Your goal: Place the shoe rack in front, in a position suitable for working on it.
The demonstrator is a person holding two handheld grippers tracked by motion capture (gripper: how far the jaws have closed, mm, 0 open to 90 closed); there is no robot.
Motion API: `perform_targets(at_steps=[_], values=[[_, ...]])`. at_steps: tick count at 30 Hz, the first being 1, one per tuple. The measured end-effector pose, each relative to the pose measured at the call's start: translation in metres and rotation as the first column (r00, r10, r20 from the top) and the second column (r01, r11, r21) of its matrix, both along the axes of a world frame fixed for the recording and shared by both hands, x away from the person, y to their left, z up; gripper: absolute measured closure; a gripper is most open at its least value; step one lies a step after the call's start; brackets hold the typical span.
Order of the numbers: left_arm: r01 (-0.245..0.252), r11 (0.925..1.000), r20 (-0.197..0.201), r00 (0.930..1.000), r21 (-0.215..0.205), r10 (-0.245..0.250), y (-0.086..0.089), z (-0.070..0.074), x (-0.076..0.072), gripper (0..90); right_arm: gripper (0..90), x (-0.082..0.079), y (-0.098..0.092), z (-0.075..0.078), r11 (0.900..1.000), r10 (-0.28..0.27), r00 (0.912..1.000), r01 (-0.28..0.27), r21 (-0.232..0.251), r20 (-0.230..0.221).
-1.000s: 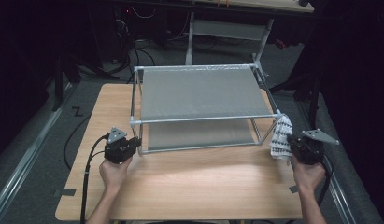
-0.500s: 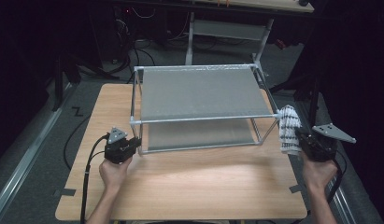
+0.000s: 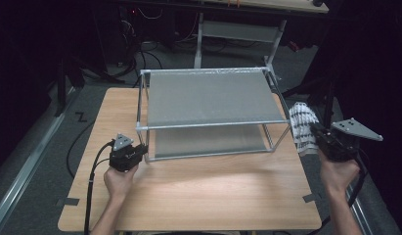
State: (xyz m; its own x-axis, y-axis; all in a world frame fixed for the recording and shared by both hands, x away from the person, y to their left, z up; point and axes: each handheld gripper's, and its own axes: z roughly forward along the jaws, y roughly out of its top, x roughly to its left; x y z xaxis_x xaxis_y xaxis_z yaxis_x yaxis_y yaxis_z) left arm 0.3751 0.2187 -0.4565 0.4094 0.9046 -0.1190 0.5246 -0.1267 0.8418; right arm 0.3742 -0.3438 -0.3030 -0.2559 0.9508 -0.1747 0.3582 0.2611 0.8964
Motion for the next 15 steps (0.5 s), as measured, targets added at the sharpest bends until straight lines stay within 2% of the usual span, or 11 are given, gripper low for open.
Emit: perform_targets(at_steps=[8, 15], values=[[0.001, 1.0000, 0.000, 1.0000, -0.002, -0.001, 0.000, 0.000, 0.000, 79.0, 85.9, 0.011, 0.025, 0.013, 0.999, 0.051, 0.9985, -0.050, -0.017, 0.019], [0.002, 1.0000, 0.000, 1.0000, 0.000, -0.002, 0.000, 0.000, 0.000, 79.0, 86.0, 0.019, 0.042, 0.017, 0.996, 0.088, 0.9959, -0.088, -0.018, 0.019]])
